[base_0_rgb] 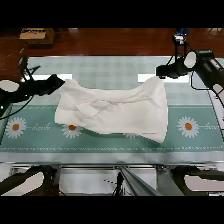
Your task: Fold the shirts.
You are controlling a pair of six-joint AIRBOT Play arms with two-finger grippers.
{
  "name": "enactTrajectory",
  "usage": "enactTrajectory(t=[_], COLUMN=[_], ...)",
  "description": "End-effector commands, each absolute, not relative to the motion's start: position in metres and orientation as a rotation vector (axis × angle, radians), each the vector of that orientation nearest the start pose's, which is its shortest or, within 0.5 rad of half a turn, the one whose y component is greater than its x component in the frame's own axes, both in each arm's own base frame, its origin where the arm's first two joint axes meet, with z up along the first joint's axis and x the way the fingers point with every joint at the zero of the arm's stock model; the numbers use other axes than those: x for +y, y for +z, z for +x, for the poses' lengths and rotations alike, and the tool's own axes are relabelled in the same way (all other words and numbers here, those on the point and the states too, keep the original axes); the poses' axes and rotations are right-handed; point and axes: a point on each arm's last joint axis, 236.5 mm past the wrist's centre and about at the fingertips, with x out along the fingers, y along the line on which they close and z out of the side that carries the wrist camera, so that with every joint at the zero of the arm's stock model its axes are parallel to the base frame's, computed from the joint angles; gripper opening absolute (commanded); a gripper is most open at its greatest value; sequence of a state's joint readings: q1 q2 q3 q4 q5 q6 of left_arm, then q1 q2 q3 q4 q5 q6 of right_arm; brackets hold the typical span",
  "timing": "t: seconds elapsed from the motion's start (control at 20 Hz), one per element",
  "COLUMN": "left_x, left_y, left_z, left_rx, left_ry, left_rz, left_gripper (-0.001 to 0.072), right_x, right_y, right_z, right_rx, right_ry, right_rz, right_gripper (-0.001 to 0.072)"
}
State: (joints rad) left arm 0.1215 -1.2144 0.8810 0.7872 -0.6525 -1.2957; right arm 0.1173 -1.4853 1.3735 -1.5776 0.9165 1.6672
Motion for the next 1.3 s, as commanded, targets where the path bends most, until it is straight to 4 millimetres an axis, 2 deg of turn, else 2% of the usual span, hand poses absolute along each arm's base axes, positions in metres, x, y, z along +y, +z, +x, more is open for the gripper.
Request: enactTrajectory(t=[0.0, 0.1, 0.15, 0.2, 0.3, 0.35, 0.4, 0.45, 0.5, 0.55, 0.7, 0.95, 1.0, 1.05, 1.1, 1.2, 1.25], left_x=[0.011, 0.065, 0.083, 0.093, 0.090, 0.082, 0.074, 0.066, 0.058, 0.049, 0.030, -0.004, -0.012, -0.011, -0.012, -0.018, -0.020], left_y=[0.030, 0.031, 0.026, 0.016, -0.010, -0.023, -0.035, -0.044, -0.050, -0.054, -0.071, -0.097, -0.100, -0.104, -0.104, -0.098, -0.096], left_z=[0.421, 0.385, 0.364, 0.346, 0.314, 0.301, 0.293, 0.291, 0.292, 0.293, 0.298, 0.317, 0.318, 0.315, 0.314, 0.317, 0.320], left_rx=[0.954, 1.076, 1.133, 1.179, 1.283, 1.333, 1.367, 1.381, 1.389, 1.402, 1.443, 1.460, 1.475, 1.490, 1.491, 1.476, 1.462], left_ry=[-0.127, -0.055, -0.011, 0.020, -0.003, -0.047, -0.072, -0.091, -0.125, -0.163, -0.238, -0.308, -0.321, -0.323, -0.334, -0.363, -0.366], left_rz=[-0.469, -0.469, -0.542, -0.614, -0.673, -0.673, -0.689, -0.724, -0.752, -0.775, -0.802, -0.808, -0.807, -0.773, -0.764, -0.785, -0.803], left_gripper=[0.0468, 0.0467, 0.0467, 0.0466, 0.0467, 0.0468, 0.0468, 0.0473, 0.0521, 0.0532, 0.0533, 0.0531, 0.0519, 0.0519, 0.0515, 0.0432, 0.0432], right_x=[0.016, -0.032, -0.050, -0.064, -0.071, -0.065, -0.058, -0.053, -0.049, -0.046, -0.046, -0.046, -0.046, -0.045, -0.045, -0.043, -0.042], right_y=[0.052, 0.080, 0.085, 0.083, 0.063, 0.049, 0.038, 0.028, 0.020, 0.013, -0.002, -0.003, -0.003, -0.003, -0.003, -0.003, -0.003], right_z=[0.469, 0.442, 0.430, 0.419, 0.400, 0.389, 0.379, 0.369, 0.361, 0.355, 0.344, 0.345, 0.345, 0.344, 0.343, 0.340, 0.339], right_rx=[1.035, 1.066, 1.085, 1.109, 1.170, 1.212, 1.246, 1.277, 1.296, 1.313, 1.347, 1.341, 1.343, 1.348, 1.349, 1.362, 1.370], right_ry=[-0.007, -0.128, -0.168, -0.191, -0.155, -0.091, -0.035, 0.012, 0.041, 0.063, 0.071, 0.069, 0.070, 0.071, 0.072, 0.074, 0.074], right_rz=[-0.189, -0.254, -0.213, -0.127, 0.082, 0.169, 0.245, 0.313, 0.360, 0.393, 0.399, 0.400, 0.400, 0.402, 0.402, 0.408, 0.415], right_gripper=[0.0408, 0.0439, 0.0439, 0.0439, 0.0446, 0.0529, 0.0560, 0.0560, 0.0560, 0.0560, 0.0560, 0.0560, 0.0559, 0.0559, 0.0560, 0.0560, 0.0560])
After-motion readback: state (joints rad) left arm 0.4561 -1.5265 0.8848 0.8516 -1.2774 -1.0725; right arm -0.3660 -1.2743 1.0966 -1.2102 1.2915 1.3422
